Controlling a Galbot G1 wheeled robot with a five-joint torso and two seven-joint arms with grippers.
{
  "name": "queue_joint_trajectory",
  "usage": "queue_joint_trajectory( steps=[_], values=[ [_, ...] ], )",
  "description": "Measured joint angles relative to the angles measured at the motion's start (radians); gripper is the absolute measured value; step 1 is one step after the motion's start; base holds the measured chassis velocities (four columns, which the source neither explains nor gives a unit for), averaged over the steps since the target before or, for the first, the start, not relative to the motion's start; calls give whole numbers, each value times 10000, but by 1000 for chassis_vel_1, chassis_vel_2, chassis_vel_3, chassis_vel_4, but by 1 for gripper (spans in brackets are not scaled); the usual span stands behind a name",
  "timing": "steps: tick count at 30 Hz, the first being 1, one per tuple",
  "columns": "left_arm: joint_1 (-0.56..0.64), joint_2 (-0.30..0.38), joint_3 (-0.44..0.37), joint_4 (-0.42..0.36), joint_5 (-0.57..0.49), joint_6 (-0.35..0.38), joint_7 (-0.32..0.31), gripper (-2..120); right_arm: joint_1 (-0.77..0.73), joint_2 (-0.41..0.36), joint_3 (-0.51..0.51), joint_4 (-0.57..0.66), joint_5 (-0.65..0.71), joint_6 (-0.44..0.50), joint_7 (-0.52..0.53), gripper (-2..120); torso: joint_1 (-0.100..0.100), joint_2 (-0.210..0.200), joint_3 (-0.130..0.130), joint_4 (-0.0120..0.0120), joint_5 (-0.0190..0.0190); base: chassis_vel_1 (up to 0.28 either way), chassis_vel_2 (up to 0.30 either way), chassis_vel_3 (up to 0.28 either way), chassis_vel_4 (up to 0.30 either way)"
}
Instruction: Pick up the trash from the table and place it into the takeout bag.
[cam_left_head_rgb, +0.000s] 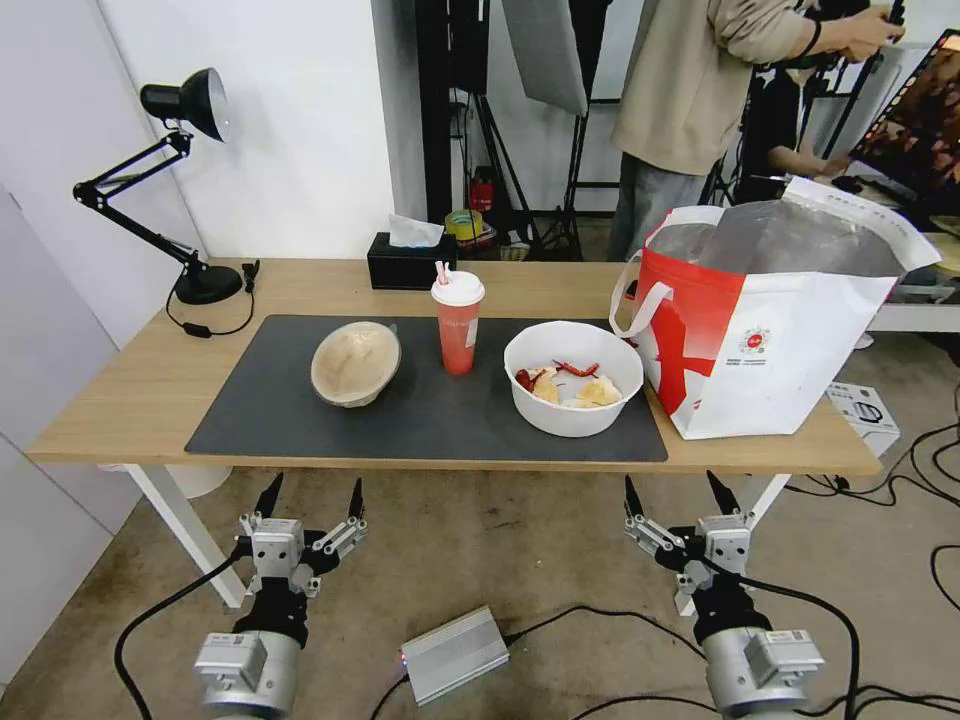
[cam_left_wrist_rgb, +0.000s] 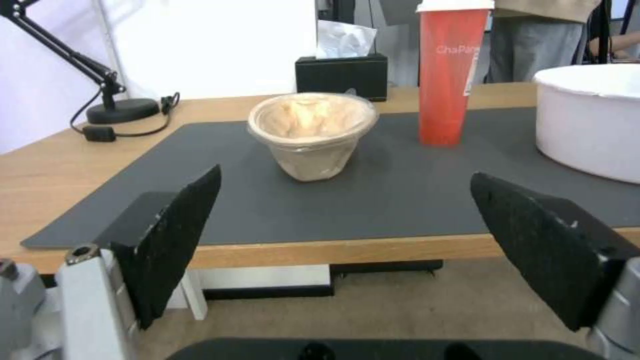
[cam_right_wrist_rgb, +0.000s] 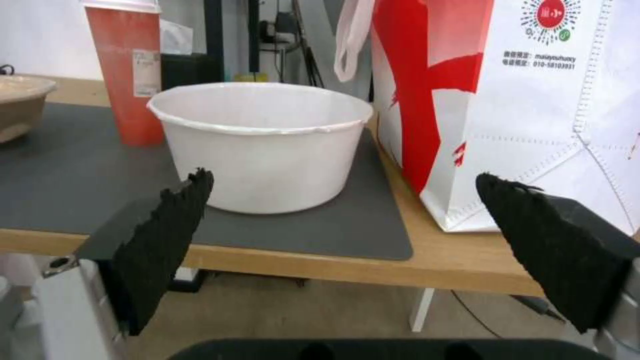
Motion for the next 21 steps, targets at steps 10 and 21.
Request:
queue_joint_trajectory(
  steps=[10, 21],
  values=[
    [0, 0, 0, 0, 0, 0, 0, 100, 0, 0, 0, 0, 0, 0, 0, 100, 0, 0, 0, 0, 0, 0, 0, 0, 0],
    [-1181, -81, 482, 1619, -128, -1210, -1959, 100, 1785, -2126, -277, -1880, 933, 175, 903, 100, 4, -2, 4, -1, -1, 0, 0, 0, 0]
  ],
)
